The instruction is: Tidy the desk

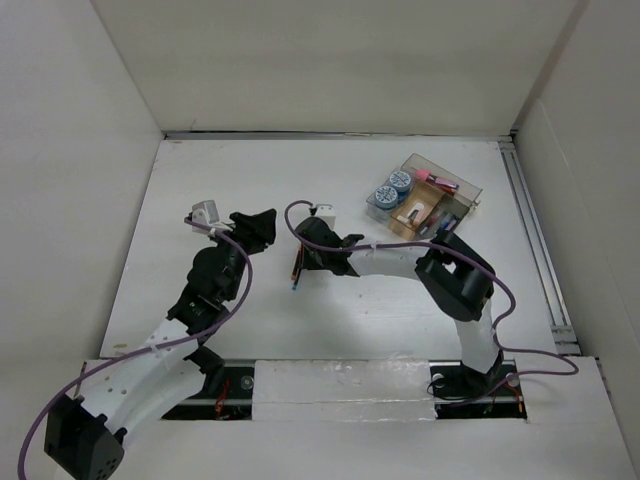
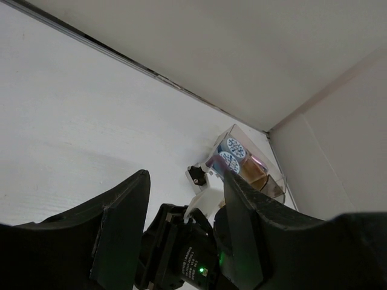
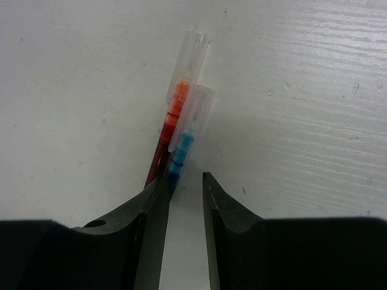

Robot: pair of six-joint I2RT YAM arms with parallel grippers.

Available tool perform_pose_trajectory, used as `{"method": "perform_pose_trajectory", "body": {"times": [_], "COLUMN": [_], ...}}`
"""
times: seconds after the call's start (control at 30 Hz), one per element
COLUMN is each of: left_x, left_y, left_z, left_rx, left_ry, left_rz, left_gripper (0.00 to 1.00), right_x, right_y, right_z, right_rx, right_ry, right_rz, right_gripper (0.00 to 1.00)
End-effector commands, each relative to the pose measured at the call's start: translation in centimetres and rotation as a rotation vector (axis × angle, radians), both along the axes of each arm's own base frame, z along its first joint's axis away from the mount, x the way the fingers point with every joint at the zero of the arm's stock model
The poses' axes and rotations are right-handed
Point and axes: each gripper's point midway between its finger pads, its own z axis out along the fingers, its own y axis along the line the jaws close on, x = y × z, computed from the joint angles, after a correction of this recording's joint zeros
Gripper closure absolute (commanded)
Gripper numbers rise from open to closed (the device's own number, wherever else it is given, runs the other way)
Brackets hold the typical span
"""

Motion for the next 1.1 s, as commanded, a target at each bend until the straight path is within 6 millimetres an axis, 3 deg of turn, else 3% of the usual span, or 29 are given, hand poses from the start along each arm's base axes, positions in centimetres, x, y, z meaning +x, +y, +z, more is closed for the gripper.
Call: {"method": "perform_pose_trajectory", "body": {"times": [0.0,0.2,0.43,0.5,0.63,0.7,0.77,0.87,0.93,1.07], "left_x": [-0.3,-1.4,-1.2,-1.0,-0.9,-1.0,-1.0,-0.9,-0.9,-0.8], "left_y": [1.6,3.7,3.4,3.1,3.0,2.8,2.8,2.7,2.4,2.3], "left_z": [0.7,1.1,0.9,0.9,0.8,0.9,1.1,0.8,1.0,0.8], "left_rx": [-0.049,-0.127,-0.113,-0.103,-0.1,-0.1,-0.104,-0.098,-0.096,-0.081], "left_ry": [-0.036,-0.074,-0.058,-0.047,-0.047,-0.05,-0.062,-0.055,-0.055,-0.049], "left_rz": [0.071,0.142,0.137,0.128,0.125,0.113,0.108,0.109,0.092,0.09], "left_gripper": [0.52,0.51,0.49,0.49,0.49,0.49,0.49,0.49,0.49,0.49], "right_x": [0.2,0.0,0.6,0.5,0.4,0.1,1.1,2.4,3.5,6.3], "right_y": [1.4,0.9,-0.4,-0.9,-3.0,-4.5,-6.0,-8.2,-9.7,-15.5], "right_z": [-0.1,-1.3,-1.3,-1.5,-0.8,-0.1,1.0,3.5,6.4,10.6], "right_rx": [-0.001,-0.025,-0.086,-0.104,-0.111,-0.09,-0.044,0.048,0.115,0.212], "right_ry": [0.004,0.027,0.003,0.003,-0.013,-0.027,-0.041,-0.062,-0.115,-0.193], "right_rz": [0.013,-0.003,-0.048,-0.054,-0.12,-0.148,-0.206,-0.268,-0.316,-0.477], "right_gripper": [0.67,0.7,0.74,0.85,0.96,0.99,1.0,1.0,1.0,1.0]}}
